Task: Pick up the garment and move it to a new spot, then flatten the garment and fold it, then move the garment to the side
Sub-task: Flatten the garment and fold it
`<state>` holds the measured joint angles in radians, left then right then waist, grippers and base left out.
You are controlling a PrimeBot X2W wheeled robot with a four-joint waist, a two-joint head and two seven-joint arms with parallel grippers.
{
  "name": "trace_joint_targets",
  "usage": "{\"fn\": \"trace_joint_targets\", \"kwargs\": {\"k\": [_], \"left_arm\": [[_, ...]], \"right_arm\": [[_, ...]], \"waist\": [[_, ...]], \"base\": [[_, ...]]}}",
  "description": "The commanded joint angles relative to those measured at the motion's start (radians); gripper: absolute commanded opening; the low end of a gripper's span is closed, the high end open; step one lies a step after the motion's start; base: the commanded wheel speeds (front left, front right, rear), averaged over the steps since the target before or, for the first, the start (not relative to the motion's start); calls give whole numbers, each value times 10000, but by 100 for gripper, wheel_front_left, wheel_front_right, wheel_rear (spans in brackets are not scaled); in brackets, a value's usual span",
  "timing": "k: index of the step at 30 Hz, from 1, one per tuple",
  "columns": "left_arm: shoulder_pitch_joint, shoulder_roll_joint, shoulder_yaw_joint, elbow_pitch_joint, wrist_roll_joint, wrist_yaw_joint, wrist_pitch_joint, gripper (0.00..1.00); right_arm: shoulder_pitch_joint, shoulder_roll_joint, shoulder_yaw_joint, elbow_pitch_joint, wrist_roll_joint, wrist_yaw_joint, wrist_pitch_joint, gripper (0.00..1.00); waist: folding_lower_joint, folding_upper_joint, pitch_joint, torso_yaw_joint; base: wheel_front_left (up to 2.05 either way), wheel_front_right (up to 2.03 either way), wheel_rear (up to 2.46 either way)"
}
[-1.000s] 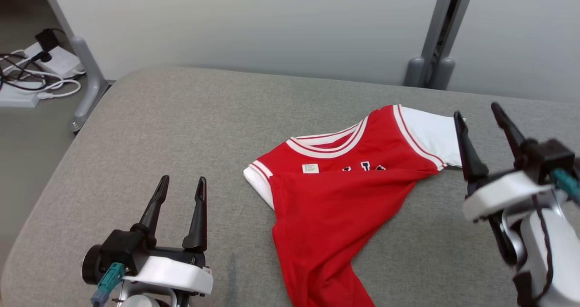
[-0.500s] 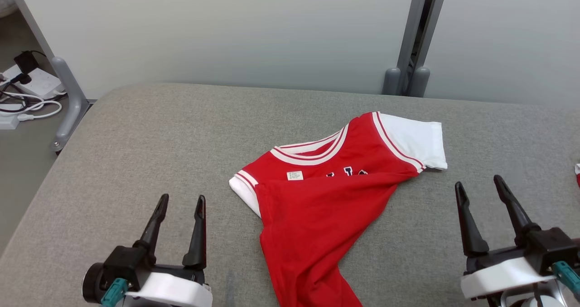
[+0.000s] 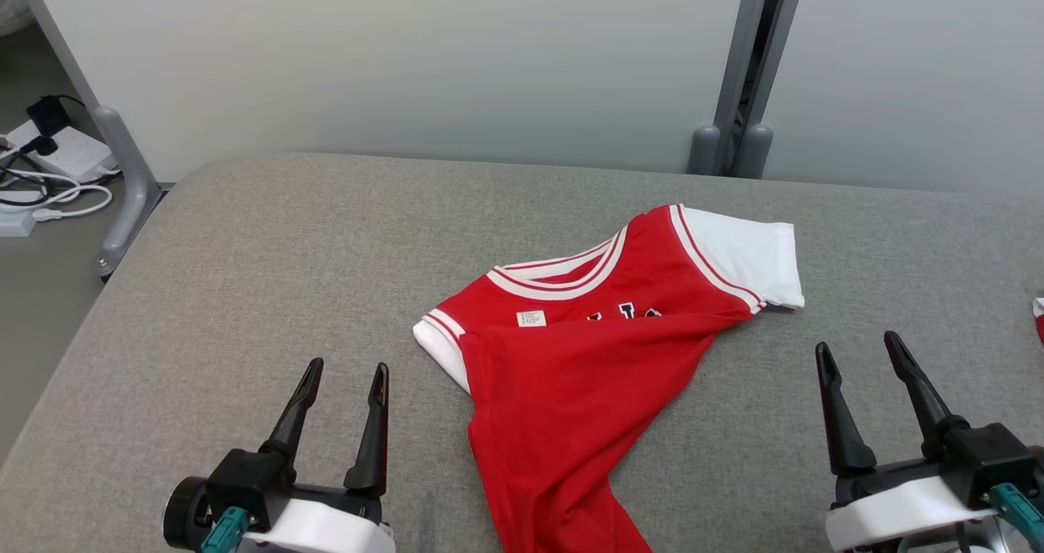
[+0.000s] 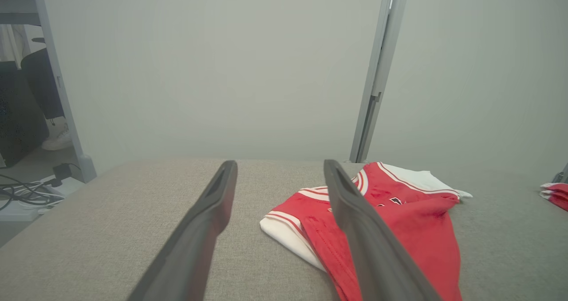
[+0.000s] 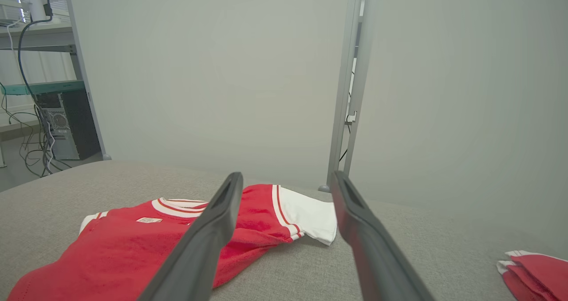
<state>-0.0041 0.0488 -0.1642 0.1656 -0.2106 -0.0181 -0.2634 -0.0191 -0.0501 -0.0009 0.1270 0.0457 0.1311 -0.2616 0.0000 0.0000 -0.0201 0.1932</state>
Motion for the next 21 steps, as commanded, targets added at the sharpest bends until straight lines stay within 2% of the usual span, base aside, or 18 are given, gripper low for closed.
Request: {"fn": "trace_joint_targets", "kwargs": {"k": [1,4,7,14,18,21], "left_arm": [[70,41,-5,9,87,-42,-16,100],[65,39,-60,22,104,-56,-16,100],[-26,41,-135,35,102,-75,-16,100],[-304,37,-400,144,-69,-92,-16,100],[-426,41,-648,206,-220,-30,-16,100],[-503,38,-862,219,-298,37,-15,100]], "right_arm": [[83,-21,-23,33,65,-8,-44,100],[83,-18,60,96,118,-8,-43,100],[-114,-15,587,340,115,-6,-44,100],[-1378,-35,2873,1618,553,-8,623,100],[-2375,-20,4146,2906,800,-6,1371,100],[-3175,-53,4681,3761,1101,-9,1647,100]], "waist": [[0,0,-8,10],[0,0,-14,57],[0,0,51,147],[0,0,412,698],[0,0,623,1212],[0,0,734,1659]], "base": [[0,0,0],[0,0,0],[0,0,0],[0,0,0],[0,0,0],[0,0,0]]}}
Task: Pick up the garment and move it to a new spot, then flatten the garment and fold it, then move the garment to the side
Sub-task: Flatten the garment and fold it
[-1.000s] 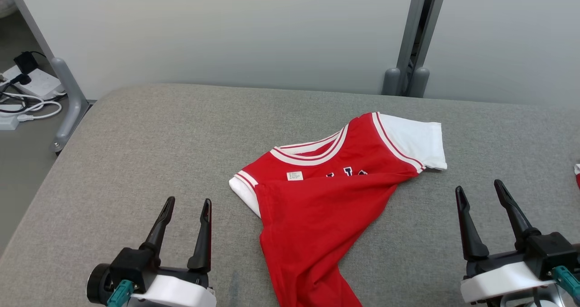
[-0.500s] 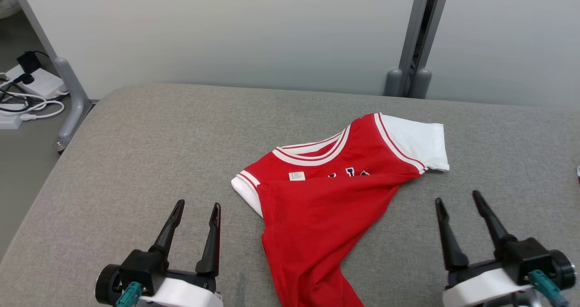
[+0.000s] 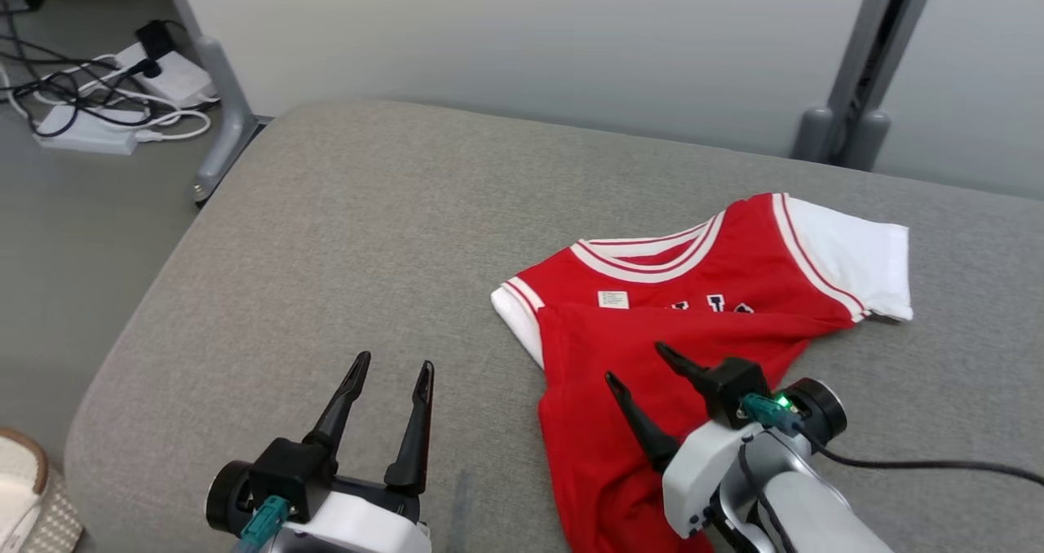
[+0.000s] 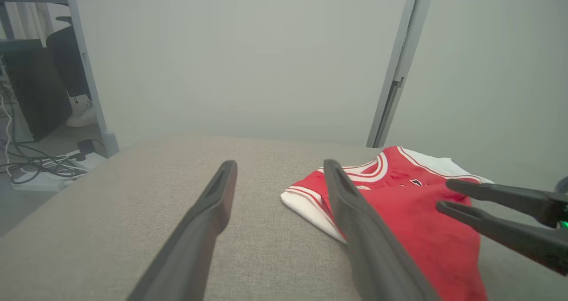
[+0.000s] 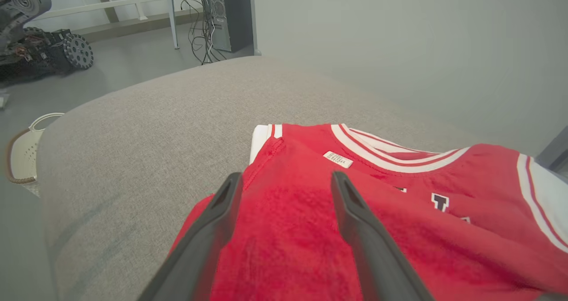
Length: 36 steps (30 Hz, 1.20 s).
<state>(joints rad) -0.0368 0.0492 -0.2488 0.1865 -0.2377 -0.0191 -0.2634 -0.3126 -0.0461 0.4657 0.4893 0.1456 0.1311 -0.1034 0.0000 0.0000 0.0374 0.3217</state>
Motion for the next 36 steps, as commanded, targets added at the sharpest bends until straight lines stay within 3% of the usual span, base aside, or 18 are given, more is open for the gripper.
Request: {"fn": "trace_joint_targets", "kwargs": {"k": [1,9,14,16,17,27,31,36], "left_arm": [[-190,35,-104,18,-72,54,-16,100],[-259,32,-332,-28,-367,286,-16,100],[-243,26,-295,-126,-522,400,-16,100],[-225,32,-288,-163,-554,446,-16,100],[-215,34,-289,-171,-574,454,-16,100],[-241,32,-262,13,-409,369,-16,100],[-149,38,-65,-1,-255,318,-16,100],[8,37,209,-73,-107,280,-16,100]], "right_arm": [[-434,-92,91,441,138,-8,149,100],[-2107,-119,100,2791,144,-8,696,100],[-2590,-121,36,3656,-176,-8,889,100],[-2784,-117,22,3984,-280,-8,967,5],[-2872,-109,48,4133,-306,-8,975,0],[-2885,-75,-61,4374,69,-8,-225,0],[-2729,-77,-264,3780,363,-8,-821,0],[-2216,-271,-1250,2497,845,-8,-1148,0]], "waist": [[0,0,197,531],[0,0,477,1611],[0,0,643,1766],[0,0,689,1788],[0,0,702,1794],[0,0,362,1504],[0,0,186,1014],[0,0,27,201]], "base": [[0,0,0],[0,0,0],[0,0,0],[0,0,0],[0,0,0],[0,0,0],[0,0,0],[0,0,0]]}}
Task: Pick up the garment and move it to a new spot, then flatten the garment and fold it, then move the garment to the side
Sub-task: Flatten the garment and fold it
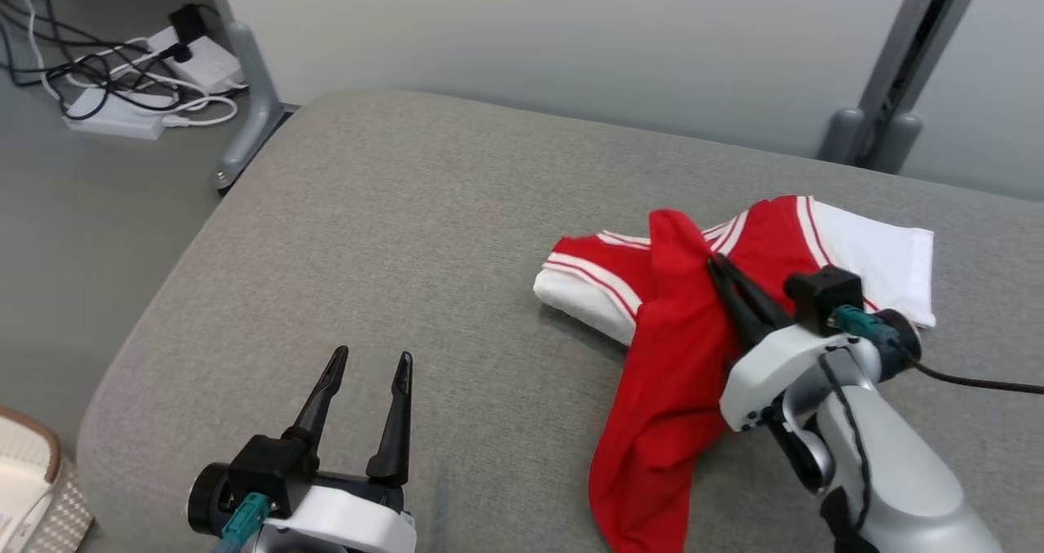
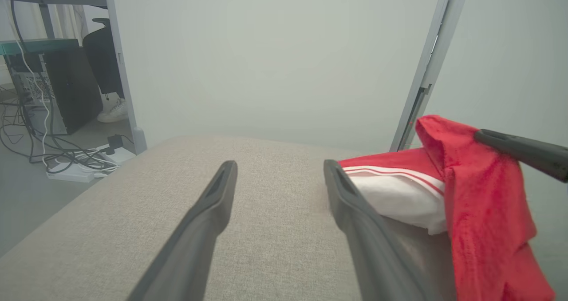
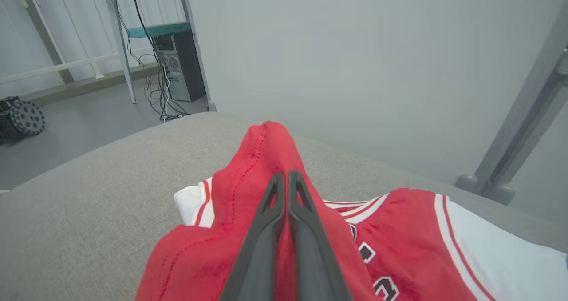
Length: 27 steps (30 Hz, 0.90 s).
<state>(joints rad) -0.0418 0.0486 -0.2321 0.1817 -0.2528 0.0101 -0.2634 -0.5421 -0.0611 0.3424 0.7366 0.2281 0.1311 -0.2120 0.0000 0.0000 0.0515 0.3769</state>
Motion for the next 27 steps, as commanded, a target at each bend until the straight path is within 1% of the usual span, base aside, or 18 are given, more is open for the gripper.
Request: {"fn": "trace_joint_targets", "kwargs": {"k": [1,3,5,8,10,12,13,14,16,17,20,21,24,27], "left_arm": [[70,44,93,-22,57,-30,-16,100],[73,38,152,-33,107,-82,-15,100],[63,43,202,-51,148,-91,-16,100],[-15,39,242,-75,171,-151,-16,100],[-92,36,197,-60,207,-172,-15,100],[-140,47,201,-73,196,-164,-16,100],[-137,47,193,-73,201,-164,-16,100],[-152,47,188,-57,212,-179,-16,100],[-227,41,161,-30,246,-222,-16,100],[-247,43,175,-23,253,-226,-16,100],[-263,47,227,-7,276,-269,-16,100],[-263,47,227,-7,276,-269,-16,100],[-250,35,248,20,336,-306,-16,100],[-292,44,226,22,325,-316,-16,100]], "right_arm": [[251,-238,-218,-296,61,-8,-28,0],[684,-428,-562,-952,237,-8,256,0],[1082,-704,-664,-1772,388,-6,665,0],[1743,-1130,-1078,-2895,848,-8,1264,0],[2133,-1468,-1370,-3420,856,-8,1628,0],[2475,-1524,-1712,-3674,965,-5,2064,0],[2635,-1580,-1924,-3689,878,-5,2284,22],[2757,-1608,-2145,-3665,796,-6,2494,100],[2946,-1557,-2664,-3617,446,-8,2755,100],[3036,-1429,-2867,-3631,271,-6,2823,100],[3121,-1044,-3178,-4033,-35,-5,2613,100],[3121,-1044,-3178,-4033,-35,-5,2613,100],[3161,-785,-3115,-4631,-158,-8,2138,100],[3297,-564,-2716,-5248,0,-6,1662,100]], "waist": [[0,0,-127,-529],[0,0,-150,-858],[0,0,-146,-1176],[0,0,-106,-1598],[0,0,-82,-1800],[0,0,-64,-1973],[0,0,-55,-2043],[0,0,-48,-2094],[0,0,-30,-2164],[0,0,-25,-2195],[0,0,2,-2292],[0,0,2,-2292],[0,0,-10,-2388],[0,0,-25,-2477]], "base": [[0,0,0],[0,0,0],[0,0,0],[0,0,0],[0,0,0],[0,0,0],[0,0,0],[0,0,0],[0,0,0],[0,0,0],[0,0,0],[0,0,0],[0,0,0],[0,0,0]]}}
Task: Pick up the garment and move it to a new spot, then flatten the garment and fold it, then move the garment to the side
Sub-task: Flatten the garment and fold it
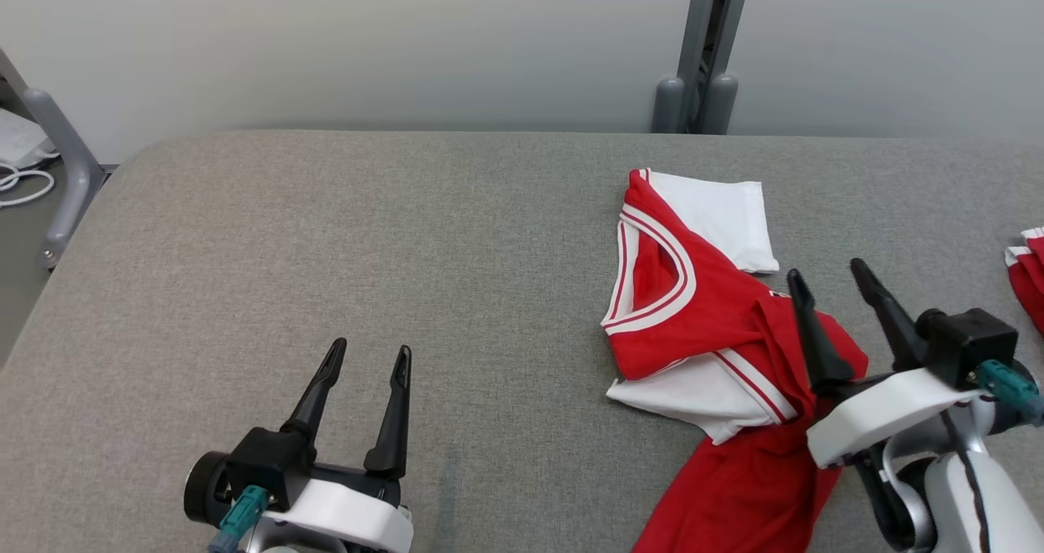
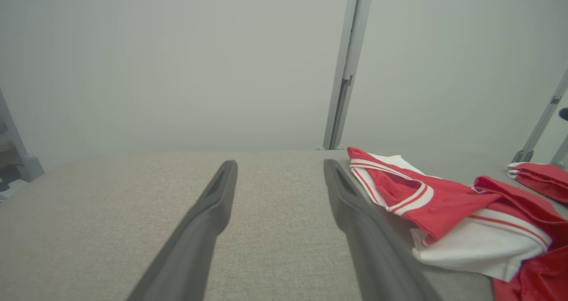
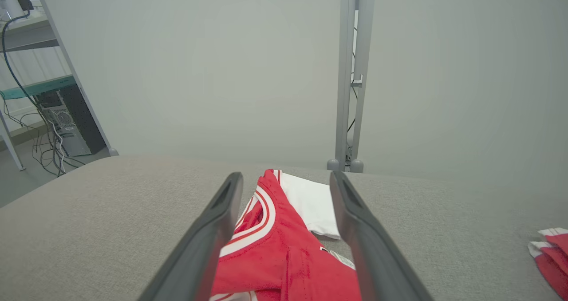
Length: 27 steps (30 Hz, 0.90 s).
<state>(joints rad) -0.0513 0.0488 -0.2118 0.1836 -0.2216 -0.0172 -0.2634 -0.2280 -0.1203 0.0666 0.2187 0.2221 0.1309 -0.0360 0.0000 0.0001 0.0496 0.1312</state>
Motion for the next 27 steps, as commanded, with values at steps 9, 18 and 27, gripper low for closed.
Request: {"fn": "trace_joint_targets", "kwargs": {"k": [9,18,27], "left_arm": [[-315,38,-153,-108,-306,68,-16,100],[-442,38,-269,-24,-494,-54,-14,100],[-1207,47,-1703,1679,-1145,-290,-10,100]], "right_arm": [[1003,169,1210,-1070,667,-6,-1279,100],[1208,225,1346,-1003,285,-6,-1546,100],[1010,380,1103,-1169,-138,-6,-1679,100]], "waist": [[0,-1,-27,-335],[0,-1,180,-845],[0,-1,742,-1977]], "base": [[0,0,0],[0,0,0],[0,0,0]]}}
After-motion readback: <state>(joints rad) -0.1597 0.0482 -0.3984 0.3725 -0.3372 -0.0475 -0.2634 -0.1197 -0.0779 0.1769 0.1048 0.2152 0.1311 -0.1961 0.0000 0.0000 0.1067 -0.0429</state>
